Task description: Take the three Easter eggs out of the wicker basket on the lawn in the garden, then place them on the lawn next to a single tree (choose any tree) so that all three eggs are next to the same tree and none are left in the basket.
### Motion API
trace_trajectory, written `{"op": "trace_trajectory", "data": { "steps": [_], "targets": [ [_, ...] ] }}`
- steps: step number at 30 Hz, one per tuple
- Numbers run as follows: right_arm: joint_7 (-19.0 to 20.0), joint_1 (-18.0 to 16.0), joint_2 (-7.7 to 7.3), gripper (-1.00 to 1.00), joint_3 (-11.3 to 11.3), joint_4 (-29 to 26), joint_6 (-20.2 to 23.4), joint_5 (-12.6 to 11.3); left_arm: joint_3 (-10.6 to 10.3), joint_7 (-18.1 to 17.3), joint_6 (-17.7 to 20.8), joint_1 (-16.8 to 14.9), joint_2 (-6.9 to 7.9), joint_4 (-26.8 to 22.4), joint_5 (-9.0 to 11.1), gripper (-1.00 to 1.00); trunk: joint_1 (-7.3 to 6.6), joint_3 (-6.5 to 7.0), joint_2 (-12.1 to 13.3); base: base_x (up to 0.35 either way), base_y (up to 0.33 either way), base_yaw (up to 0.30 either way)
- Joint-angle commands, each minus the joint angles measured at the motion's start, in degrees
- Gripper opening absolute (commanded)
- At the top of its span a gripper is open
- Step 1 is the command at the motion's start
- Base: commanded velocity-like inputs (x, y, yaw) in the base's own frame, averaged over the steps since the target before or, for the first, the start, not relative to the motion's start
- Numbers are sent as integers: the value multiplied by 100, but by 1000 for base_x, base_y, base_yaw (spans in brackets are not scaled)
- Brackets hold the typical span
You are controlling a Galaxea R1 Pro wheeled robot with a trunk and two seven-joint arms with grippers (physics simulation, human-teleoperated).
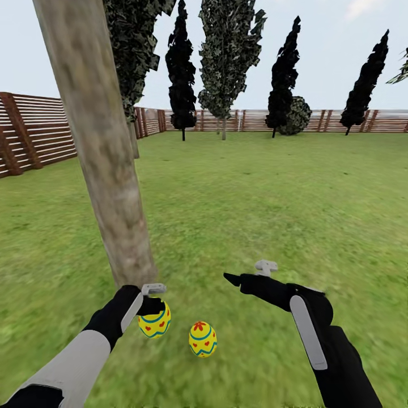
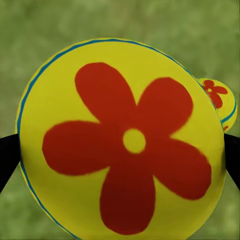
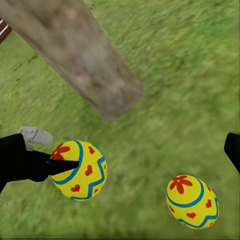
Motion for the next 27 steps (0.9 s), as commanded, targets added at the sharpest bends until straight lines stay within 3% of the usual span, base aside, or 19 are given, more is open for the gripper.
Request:
{"op": "trace_trajectory", "data": {
  "steps": [1, 11, 22, 27],
  "targets": [
    [43, -4, 2, 100, 3, -5, 23, 39, -16, 24, 13, -3, 3, -7, 38, -100, 1, -28, -4, 0, 0, 0],
    [47, 0, 7, 100, 21, 1, 19, 40, -33, 25, -362, -3, 30, 19, 32, -100, 27, -250, -18, 0, 0, 0],
    [52, -3, 2, 100, 22, 10, 16, 40, -42, 25, -1060, -3, 19, 454, 30, -100, 55, -494, -32, 0, 0, 0],
    [52, -3, 5, 100, 26, 11, 14, 37, -42, 25, -1210, -3, 13, 543, 31, -100, 68, -604, -39, 0, 0, 0]
  ]
}}
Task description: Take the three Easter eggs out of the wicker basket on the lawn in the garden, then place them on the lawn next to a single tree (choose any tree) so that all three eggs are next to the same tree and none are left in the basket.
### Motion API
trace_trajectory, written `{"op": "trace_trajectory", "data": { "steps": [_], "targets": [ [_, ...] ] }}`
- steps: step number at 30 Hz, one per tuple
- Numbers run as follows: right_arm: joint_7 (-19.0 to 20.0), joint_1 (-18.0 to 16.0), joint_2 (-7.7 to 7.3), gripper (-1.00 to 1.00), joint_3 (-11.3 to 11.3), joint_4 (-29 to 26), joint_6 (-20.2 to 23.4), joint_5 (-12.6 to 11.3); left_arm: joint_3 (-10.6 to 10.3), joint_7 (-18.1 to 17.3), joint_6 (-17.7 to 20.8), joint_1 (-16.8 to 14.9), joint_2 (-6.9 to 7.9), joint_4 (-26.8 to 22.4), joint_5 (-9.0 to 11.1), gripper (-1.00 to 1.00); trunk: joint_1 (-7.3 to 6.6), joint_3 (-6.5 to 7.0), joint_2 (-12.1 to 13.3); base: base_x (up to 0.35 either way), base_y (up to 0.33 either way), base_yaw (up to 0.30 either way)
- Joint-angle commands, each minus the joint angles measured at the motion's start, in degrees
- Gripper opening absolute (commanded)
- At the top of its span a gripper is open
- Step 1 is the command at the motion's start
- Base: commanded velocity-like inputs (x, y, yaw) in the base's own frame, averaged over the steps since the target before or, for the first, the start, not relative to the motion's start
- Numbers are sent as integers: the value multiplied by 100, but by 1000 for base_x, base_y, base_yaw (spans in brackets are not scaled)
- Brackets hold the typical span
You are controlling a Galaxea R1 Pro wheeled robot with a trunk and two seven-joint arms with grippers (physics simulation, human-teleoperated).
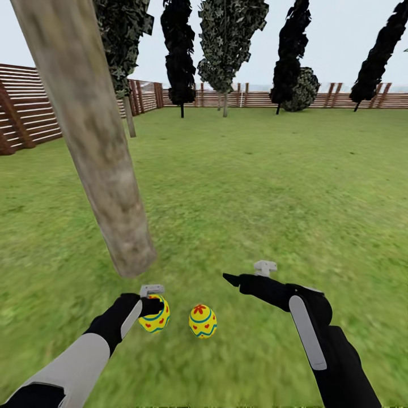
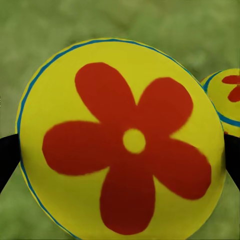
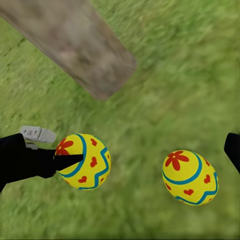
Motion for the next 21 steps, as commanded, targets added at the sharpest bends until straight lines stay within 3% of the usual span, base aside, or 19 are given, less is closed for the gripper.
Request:
{"op": "trace_trajectory", "data": {
  "steps": [1, 11, 14, 21],
  "targets": [
    [43, -4, 4, 100, -7, -4, 23, 38, -24, 23, -20, -2, 7, -3, 45, -100, 1, -28, -4, 0, 0, 0],
    [43, -4, 5, 100, -6, -5, 23, 38, -95, 23, -357, -2, 21, 13, 44, -100, 27, -249, -17, 0, 0, 0],
    [43, -4, 6, 100, -6, -5, 23, 39, -203, 23, -384, -2, 21, 13, 44, -100, 34, -316, -21, 0, 0, 0],
    [43, -5, 6, 100, -5, -5, 23, 34, -233, 23, -398, -2, 21, 6, 47, -100, 53, -471, -31, 0, 0, 0]
  ]
}}
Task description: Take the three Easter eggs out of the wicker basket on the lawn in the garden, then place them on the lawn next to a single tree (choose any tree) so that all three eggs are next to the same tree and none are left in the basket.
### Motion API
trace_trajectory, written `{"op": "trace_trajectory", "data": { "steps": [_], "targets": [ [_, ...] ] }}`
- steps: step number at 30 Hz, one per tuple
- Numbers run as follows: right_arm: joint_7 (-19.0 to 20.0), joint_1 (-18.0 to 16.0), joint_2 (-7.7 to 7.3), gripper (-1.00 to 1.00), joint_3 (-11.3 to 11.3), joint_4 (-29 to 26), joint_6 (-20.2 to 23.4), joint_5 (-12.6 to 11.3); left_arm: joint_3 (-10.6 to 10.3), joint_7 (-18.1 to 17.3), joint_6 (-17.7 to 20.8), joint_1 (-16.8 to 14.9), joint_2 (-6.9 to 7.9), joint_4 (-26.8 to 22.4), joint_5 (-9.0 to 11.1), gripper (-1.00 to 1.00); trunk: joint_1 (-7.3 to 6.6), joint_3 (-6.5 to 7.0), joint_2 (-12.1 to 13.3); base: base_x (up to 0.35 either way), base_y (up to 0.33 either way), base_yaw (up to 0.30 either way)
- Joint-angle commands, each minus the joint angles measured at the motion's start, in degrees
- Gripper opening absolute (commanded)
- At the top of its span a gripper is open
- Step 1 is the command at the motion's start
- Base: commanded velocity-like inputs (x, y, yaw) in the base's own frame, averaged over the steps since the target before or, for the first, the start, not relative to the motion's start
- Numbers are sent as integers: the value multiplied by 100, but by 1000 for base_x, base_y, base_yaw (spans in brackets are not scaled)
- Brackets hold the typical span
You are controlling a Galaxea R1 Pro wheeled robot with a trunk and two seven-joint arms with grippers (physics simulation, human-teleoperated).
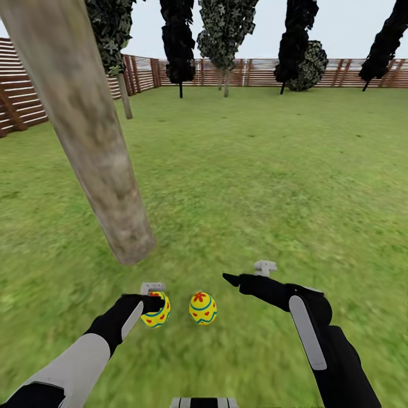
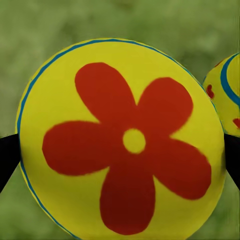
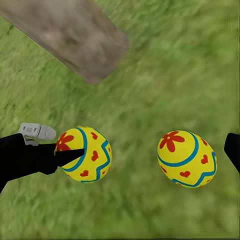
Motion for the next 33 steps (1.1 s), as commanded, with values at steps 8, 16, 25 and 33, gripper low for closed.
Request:
{"op": "trace_trajectory", "data": {
  "steps": [8, 16, 25, 33],
  "targets": [
    [43, -3, 3, 100, 0, -4, 24, 38, -21, 23, 1, -2, 4, -8, -55, -100, 19, -183, -13, 0, 0, 0],
    [43, -3, 3, 100, -3, -4, 24, 34, -17, 23, -55, -2, 4, -7, -102, -100, 32, -288, -20, 0, 0, -24],
    [43, -3, 3, 100, 47, -1, 24, 34, -25, 23, -56, 6, 4, -10, -98, -100, 32, -264, -20, 88, 0, -88],
    [43, -3, 3, 100, 54, -1, 24, 34, -25, 23, -56, 6, 4, -10, -95, -100, 32, -264, -20, 151, 29, -2]
  ]
}}
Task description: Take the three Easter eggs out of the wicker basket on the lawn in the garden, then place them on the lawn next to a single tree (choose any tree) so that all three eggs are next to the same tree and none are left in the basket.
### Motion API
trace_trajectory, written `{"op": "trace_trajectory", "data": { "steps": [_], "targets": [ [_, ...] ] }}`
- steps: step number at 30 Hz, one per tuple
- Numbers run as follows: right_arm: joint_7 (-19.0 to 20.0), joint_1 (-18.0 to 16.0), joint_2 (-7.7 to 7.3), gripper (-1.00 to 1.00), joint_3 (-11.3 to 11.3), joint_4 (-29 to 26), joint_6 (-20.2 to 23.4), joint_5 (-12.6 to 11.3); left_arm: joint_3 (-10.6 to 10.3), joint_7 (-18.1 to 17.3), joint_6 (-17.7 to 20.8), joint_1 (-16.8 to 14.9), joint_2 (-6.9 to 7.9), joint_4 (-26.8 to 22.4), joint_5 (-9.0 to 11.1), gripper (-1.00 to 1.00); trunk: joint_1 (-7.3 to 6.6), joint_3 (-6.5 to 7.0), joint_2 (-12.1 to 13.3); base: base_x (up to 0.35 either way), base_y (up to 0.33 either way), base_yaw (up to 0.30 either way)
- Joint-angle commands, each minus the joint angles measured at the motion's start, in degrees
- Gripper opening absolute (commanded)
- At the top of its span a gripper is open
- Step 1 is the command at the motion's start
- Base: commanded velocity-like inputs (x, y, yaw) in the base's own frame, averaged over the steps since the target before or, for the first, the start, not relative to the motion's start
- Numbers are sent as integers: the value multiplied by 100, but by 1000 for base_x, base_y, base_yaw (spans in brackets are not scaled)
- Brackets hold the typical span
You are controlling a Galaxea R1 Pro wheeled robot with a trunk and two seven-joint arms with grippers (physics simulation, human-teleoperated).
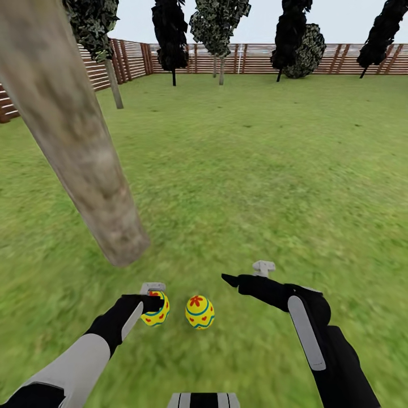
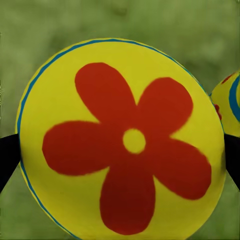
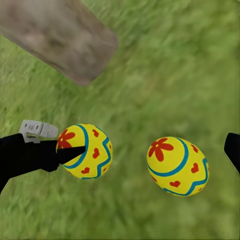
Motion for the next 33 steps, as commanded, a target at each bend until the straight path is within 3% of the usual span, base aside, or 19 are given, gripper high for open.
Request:
{"op": "trace_trajectory", "data": {
  "steps": [1, 17, 33],
  "targets": [
    [43, -3, 4, 100, -7, -3, 23, 40, -26, 23, 26, -2, 4, -8, 50, -100, 1, -5, -2, 264, 6, 0],
    [43, -3, 3, 100, -7, 7, 23, 40, -10, 23, 26, -3, 4, -8, 48, -100, 1, -5, -2, 69, 1, 0],
    [43, -3, 3, 100, -7, 8, 23, 40, -17, 23, 17, -1, 2, -8, 49, -100, 42, -359, -23, 0, 0, 0]
  ]
}}
